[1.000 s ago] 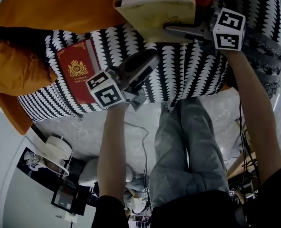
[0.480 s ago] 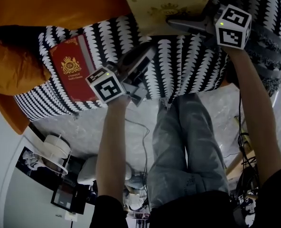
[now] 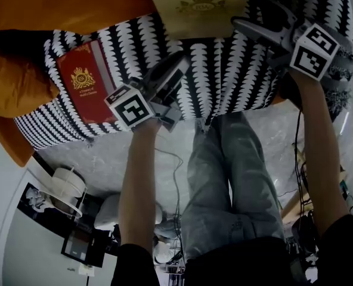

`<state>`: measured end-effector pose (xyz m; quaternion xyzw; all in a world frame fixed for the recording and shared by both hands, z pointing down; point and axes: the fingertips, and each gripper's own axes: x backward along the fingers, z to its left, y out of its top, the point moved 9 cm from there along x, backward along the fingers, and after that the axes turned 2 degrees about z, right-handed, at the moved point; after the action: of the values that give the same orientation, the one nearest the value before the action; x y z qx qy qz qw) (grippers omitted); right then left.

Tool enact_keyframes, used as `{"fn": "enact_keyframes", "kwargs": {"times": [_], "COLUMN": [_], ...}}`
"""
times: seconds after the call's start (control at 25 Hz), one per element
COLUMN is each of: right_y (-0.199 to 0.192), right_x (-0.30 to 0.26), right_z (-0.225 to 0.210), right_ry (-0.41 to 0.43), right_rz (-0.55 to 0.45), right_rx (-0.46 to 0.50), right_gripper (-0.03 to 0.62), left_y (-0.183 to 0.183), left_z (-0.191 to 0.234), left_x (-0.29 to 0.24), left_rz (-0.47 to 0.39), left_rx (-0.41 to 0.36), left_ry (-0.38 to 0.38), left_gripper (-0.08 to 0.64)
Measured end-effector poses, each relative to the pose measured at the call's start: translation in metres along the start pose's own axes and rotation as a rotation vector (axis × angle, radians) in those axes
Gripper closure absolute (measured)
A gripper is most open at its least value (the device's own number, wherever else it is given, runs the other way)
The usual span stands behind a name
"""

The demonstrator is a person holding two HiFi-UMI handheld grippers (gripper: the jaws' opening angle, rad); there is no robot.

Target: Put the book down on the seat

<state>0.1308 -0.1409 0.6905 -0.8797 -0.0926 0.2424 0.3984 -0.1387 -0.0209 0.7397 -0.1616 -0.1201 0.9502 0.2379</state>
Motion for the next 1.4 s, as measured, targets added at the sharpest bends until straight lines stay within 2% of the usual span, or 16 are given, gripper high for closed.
{"fn": "enact_keyframes", "kwargs": {"times": [0.12, 0.24, 0.4, 0.44, 0.48, 0.52, 0.56, 0.6, 0.64, 0.84, 1.0, 1.12, 1.24, 1.32, 1.4], "right_y": [0.005, 0.003, -0.009, -0.013, -0.015, -0.018, -0.020, -0.022, -0.024, -0.037, -0.037, -0.038, -0.043, -0.046, -0.049], "right_x": [0.021, 0.035, 0.039, 0.037, 0.034, 0.031, 0.028, 0.024, 0.020, 0.011, 0.008, 0.004, -0.002, -0.007, -0.011], "right_z": [0.018, 0.034, 0.056, 0.062, 0.066, 0.070, 0.074, 0.078, 0.082, 0.094, 0.097, 0.101, 0.106, 0.110, 0.115], "right_ry": [-0.037, -0.090, -0.121, -0.135, -0.163, -0.200, -0.235, -0.257, -0.267, -0.308, -0.389, -0.431, -0.460, -0.477, -0.486], "right_rz": [-0.031, 0.002, -0.016, -0.009, 0.007, 0.028, 0.044, 0.051, 0.047, 0.056, 0.056, 0.078, 0.108, 0.138, 0.160], "right_rx": [0.032, 0.078, 0.073, 0.079, 0.096, 0.118, 0.139, 0.152, 0.154, 0.112, 0.046, 0.038, 0.016, 0.017, 0.024], "right_gripper": [0.186, 0.186, 0.202, 0.227, 0.293, 0.405, 0.480, 0.522, 0.536, 0.581, 0.583, 0.581, 0.581, 0.581, 0.581], "left_y": [0.002, 0.000, -0.003, -0.003, -0.004, -0.005, -0.006, -0.007, -0.008, -0.022, -0.019, -0.018, -0.018, -0.016, -0.017], "left_z": [-0.003, -0.003, -0.002, -0.002, -0.002, -0.002, -0.001, 0.001, 0.002, -0.005, -0.016, -0.030, -0.048, -0.059, -0.068], "left_x": [0.003, 0.005, 0.015, 0.017, 0.018, 0.019, 0.020, 0.022, 0.024, 0.027, 0.027, 0.019, 0.006, -0.006, -0.017], "left_rz": [-0.039, -0.118, -0.170, -0.177, -0.179, -0.176, -0.171, -0.170, -0.174, -0.197, -0.215, -0.214, -0.224, -0.208, -0.174], "left_rx": [-0.029, -0.025, -0.021, -0.022, -0.024, -0.029, -0.035, -0.040, -0.046, -0.071, -0.094, -0.138, -0.161, -0.226, -0.308], "left_ry": [0.063, 0.111, 0.182, 0.204, 0.228, 0.257, 0.289, 0.319, 0.339, 0.405, 0.414, 0.448, 0.442, 0.462, 0.515], "left_gripper": [0.477, 0.494, 0.505, 0.506, 0.506, 0.507, 0.508, 0.511, 0.512, 0.518, 0.528, 0.535, 0.546, 0.546, 0.546]}}
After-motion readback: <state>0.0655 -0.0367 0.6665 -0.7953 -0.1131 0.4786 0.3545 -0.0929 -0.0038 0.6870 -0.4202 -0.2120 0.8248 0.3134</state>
